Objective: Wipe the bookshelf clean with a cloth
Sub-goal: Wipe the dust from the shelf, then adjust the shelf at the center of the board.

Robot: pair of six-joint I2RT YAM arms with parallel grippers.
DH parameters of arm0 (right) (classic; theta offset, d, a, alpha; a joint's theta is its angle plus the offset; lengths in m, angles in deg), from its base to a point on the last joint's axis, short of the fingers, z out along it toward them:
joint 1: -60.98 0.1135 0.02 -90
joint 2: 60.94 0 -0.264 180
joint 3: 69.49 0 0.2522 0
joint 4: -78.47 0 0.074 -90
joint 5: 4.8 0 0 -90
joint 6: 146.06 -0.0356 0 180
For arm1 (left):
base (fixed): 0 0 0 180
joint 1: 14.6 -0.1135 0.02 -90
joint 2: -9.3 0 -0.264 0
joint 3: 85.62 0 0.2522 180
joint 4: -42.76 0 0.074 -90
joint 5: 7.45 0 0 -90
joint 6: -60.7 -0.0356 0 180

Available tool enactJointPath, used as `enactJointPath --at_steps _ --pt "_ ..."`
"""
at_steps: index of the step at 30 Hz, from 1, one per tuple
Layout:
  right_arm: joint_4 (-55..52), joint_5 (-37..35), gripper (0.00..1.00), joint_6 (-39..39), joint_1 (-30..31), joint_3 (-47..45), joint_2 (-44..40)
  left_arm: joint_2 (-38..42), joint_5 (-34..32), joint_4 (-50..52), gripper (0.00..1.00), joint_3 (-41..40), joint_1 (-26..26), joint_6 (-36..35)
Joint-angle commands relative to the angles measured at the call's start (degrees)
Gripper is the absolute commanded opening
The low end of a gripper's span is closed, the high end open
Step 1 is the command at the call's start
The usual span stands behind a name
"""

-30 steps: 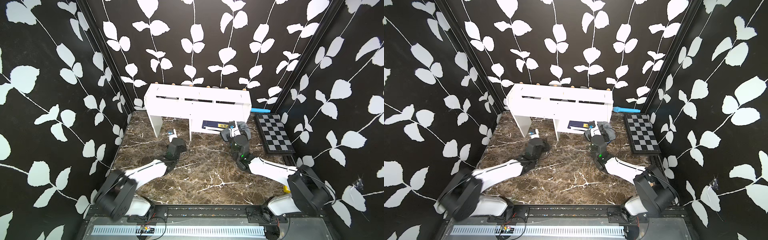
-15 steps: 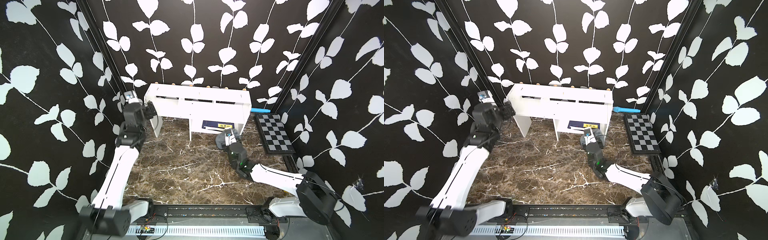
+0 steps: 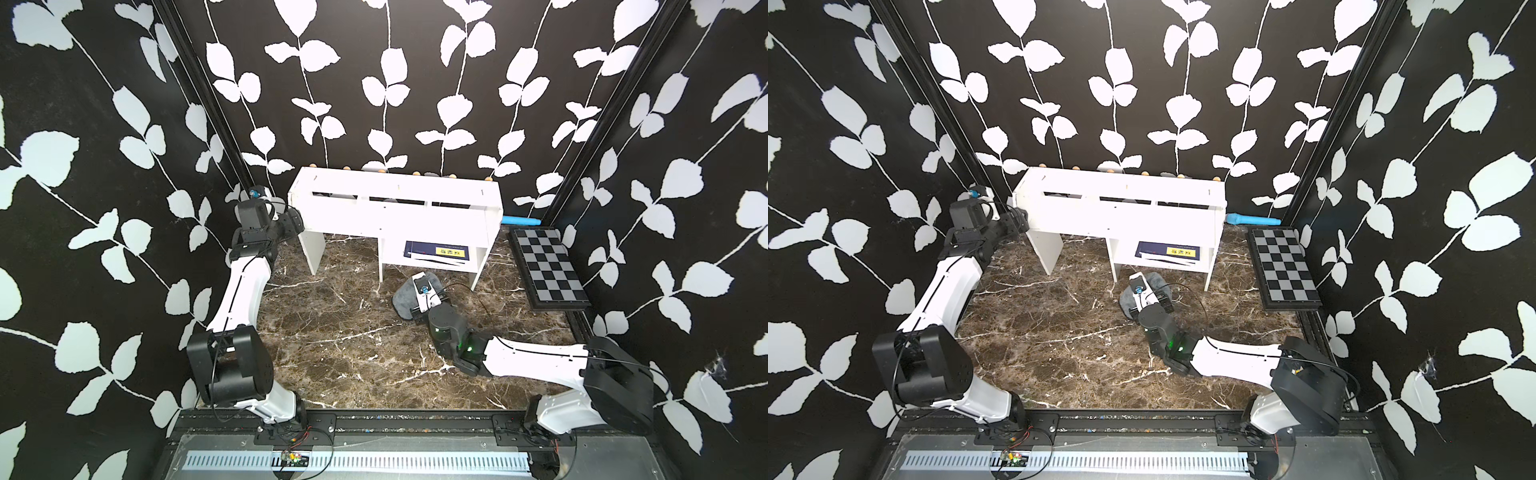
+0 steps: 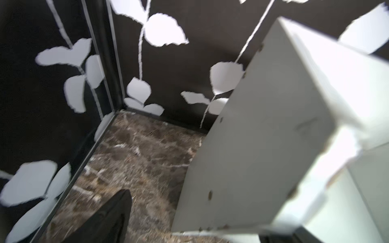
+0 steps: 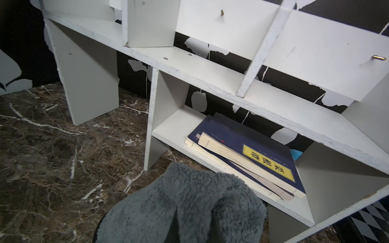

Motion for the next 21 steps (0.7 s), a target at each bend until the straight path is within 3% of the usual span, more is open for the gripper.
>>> enactJointPath --at_steps 1,4,10,14,16,21 --pt "2.32 -1.84 0.00 -0.16 2.35 1.34 0.62 -2.40 4.15 -5.00 0.83 2.07 -0.34 0.12" --pt "2.43 -2.16 0.00 -0.51 3.27 1.78 0.83 -3.75 6.43 -6.10 0.63 0.74 -0.23 0.16" --pt "2.78 -1.85 0.00 -0.47 3.48 3.25 2.69 0.81 0.86 -11.48 0.47 -6.92 1.95 -4.99" --pt "2.80 -0.29 0.00 0.78 3.57 5.71 5.27 1.59 -0.17 -12.33 0.13 -7.49 3.37 -4.04" --pt "4.60 0.18 0.00 1.74 3.65 6.65 6.19 1.99 -1.38 -12.36 0.02 -7.54 4.73 -3.94" --pt "4.84 1.08 0.00 3.05 3.66 8.54 7.74 4.17 -2.88 -13.78 0.00 -10.02 7.51 -3.87"
